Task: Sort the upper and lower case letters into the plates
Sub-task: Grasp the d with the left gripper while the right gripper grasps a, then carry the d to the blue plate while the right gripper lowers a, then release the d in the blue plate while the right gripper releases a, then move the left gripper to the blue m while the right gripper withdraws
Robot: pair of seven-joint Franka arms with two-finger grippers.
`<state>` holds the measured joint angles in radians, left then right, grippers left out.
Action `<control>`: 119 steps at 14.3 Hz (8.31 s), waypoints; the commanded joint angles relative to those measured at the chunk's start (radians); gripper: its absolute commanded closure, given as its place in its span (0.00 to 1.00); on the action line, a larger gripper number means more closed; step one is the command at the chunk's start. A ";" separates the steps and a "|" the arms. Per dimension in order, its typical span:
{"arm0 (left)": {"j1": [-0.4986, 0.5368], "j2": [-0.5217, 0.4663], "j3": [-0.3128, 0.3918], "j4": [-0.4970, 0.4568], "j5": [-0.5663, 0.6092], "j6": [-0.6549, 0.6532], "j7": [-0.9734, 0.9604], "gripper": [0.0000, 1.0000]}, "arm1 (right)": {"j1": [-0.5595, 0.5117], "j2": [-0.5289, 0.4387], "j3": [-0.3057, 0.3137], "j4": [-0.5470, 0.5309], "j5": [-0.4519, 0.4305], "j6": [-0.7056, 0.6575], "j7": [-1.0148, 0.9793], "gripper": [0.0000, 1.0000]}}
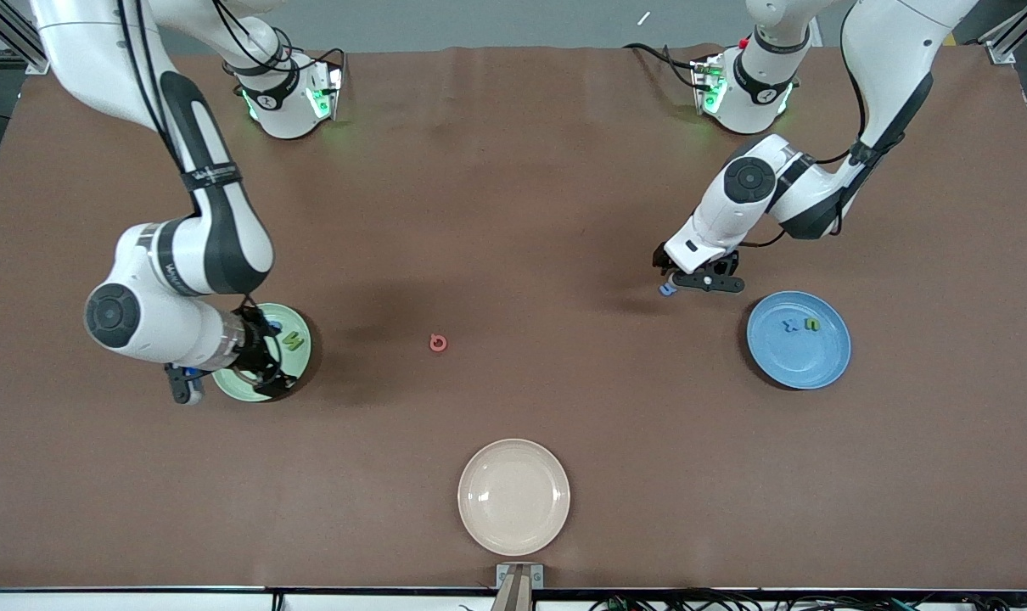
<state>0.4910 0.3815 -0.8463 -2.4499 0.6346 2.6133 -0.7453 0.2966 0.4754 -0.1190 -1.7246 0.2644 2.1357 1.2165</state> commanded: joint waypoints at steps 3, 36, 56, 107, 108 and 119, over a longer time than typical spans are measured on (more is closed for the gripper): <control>0.006 0.037 0.003 0.015 0.071 0.002 -0.059 0.01 | 0.099 0.069 -0.007 0.010 0.042 0.122 0.150 0.00; 0.014 0.074 0.004 0.006 0.076 -0.036 -0.100 0.53 | 0.392 0.253 -0.013 0.011 -0.103 0.331 0.925 0.26; 0.020 -0.013 -0.117 0.155 0.036 -0.313 -0.083 0.84 | 0.099 0.120 -0.016 0.022 -0.125 0.109 0.330 1.00; 0.271 0.212 -0.190 0.710 -0.068 -0.766 0.497 0.00 | -0.125 0.015 -0.008 0.022 -0.122 -0.156 -0.181 0.00; 0.271 0.205 -0.220 0.707 -0.119 -0.789 0.424 0.00 | -0.131 0.014 -0.010 0.051 -0.122 -0.196 -0.224 0.00; 0.253 0.188 -0.312 0.365 -0.071 -0.427 -0.262 0.00 | -0.269 0.017 -0.016 0.295 -0.204 -0.520 -1.009 0.00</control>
<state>0.7512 0.5906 -1.1525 -2.0347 0.4996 2.1444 -0.9212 0.0554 0.4948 -0.1485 -1.4785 0.1143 1.6778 0.3149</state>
